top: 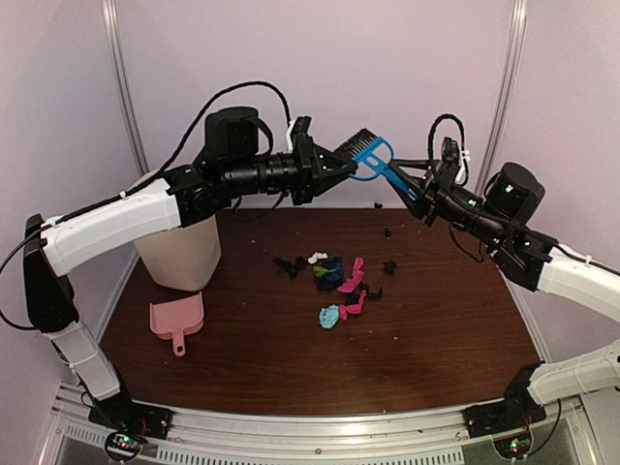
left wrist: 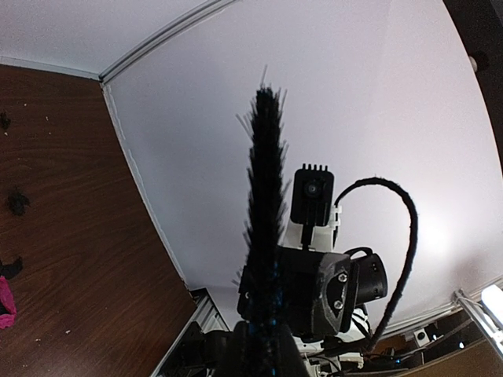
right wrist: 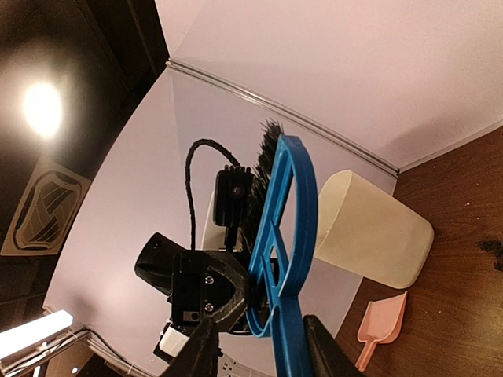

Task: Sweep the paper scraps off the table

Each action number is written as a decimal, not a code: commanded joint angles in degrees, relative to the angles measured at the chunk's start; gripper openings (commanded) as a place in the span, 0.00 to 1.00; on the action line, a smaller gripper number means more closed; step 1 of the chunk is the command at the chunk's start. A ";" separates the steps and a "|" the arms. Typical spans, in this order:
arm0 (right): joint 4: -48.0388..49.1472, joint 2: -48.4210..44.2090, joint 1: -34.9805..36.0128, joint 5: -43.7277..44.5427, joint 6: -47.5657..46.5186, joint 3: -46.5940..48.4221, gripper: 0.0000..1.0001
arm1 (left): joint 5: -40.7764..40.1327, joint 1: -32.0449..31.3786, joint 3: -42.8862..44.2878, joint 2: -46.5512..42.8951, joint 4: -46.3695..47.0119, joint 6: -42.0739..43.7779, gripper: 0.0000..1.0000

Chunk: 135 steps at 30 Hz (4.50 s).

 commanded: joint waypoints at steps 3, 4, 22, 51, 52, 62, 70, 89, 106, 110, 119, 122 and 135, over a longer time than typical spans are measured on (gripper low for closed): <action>0.98 0.34 -0.09 -1.21 -1.11 2.75 0.31 | -0.03 -0.04 1.08 0.96 0.94 0.53 0.00; 0.99 0.43 -0.11 -1.24 -1.13 2.83 0.29 | 0.00 -0.04 1.09 0.96 0.83 0.64 0.00; 0.23 0.02 -0.95 0.33 -1.69 3.04 0.15 | -0.40 -0.03 0.73 0.98 -0.16 1.45 0.00; -7.11 -1.39 -1.28 -0.46 -3.80 2.99 0.00 | -5.34 -1.18 -4.28 -4.91 -7.79 8.25 0.17; -8.29 -1.49 -1.24 -0.63 -4.43 3.11 0.00 | -6.01 -1.18 -4.28 -5.53 -9.86 9.13 0.21; -21.01 -2.18 -1.21 0.54 -12.03 5.08 0.00 | -16.72 -1.18 -9.81 -15.68 -28.59 16.99 0.50; -24.66 -0.92 -1.31 -1.33 -14.19 4.87 0.01 | -28.69 -1.18 -20.99 -29.19 -46.93 17.37 0.53; -38.77 3.86 -1.41 2.32 -20.66 7.28 0.00 | -34.92 -1.18 -43.70 -42.19 -68.20 2.40 0.54; -40.23 1.11 -1.38 3.48 -19.33 5.15 0.00 | -41.36 0.56 -56.19 -38.44 -56.33 -2.59 0.71; -40.74 0.66 -1.38 3.65 -19.24 5.14 0.00 | -41.60 4.45 -59.38 -37.78 -49.63 2.29 0.69; -42.02 -0.77 -1.34 4.34 -18.90 5.41 0.00 | -41.97 9.72 -61.63 -32.24 -40.49 7.79 0.55; -42.55 -1.29 -1.32 4.50 -18.72 5.41 0.00 | -41.81 9.80 -62.17 -30.95 -37.93 9.34 0.50; -44.29 -3.49 -1.31 5.50 -18.71 4.47 0.00 | -39.59 9.57 -64.18 -33.73 -38.08 11.01 0.25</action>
